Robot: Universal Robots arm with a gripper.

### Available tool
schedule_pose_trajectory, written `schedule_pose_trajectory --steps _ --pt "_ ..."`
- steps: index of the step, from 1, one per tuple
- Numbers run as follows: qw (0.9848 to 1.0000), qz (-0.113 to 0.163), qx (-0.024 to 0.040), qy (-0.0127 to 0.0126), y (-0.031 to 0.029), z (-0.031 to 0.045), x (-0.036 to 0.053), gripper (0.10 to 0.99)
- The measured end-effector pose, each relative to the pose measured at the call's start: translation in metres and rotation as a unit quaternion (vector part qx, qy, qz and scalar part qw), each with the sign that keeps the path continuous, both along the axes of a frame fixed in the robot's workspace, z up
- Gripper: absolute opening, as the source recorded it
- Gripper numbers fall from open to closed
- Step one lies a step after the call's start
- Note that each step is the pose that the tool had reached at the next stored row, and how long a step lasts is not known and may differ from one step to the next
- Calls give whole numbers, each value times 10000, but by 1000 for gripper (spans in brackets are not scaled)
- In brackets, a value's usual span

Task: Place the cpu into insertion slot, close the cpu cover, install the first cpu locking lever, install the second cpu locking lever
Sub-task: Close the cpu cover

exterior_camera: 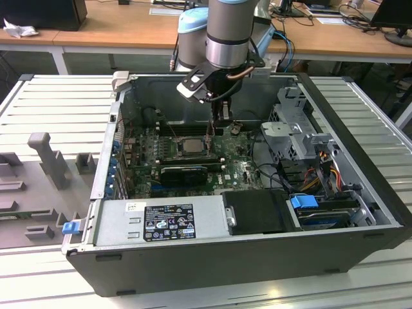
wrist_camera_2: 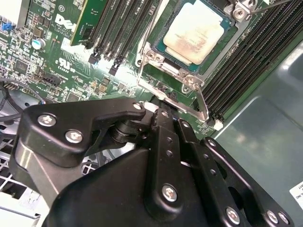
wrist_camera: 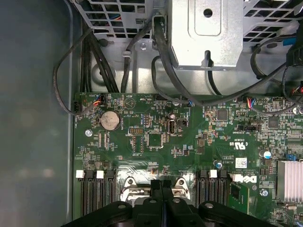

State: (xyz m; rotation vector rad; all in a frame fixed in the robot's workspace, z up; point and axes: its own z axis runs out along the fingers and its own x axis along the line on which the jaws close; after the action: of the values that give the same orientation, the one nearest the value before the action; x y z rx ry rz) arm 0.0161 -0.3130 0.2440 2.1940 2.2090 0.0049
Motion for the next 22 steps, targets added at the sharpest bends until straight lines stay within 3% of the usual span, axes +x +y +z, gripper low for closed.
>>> schedule_pose_trajectory --steps 15,22 --pt "10000 1 0 -2 0 0 -105 106" --pt "9999 149 1 -5 0 -117 -206 106"
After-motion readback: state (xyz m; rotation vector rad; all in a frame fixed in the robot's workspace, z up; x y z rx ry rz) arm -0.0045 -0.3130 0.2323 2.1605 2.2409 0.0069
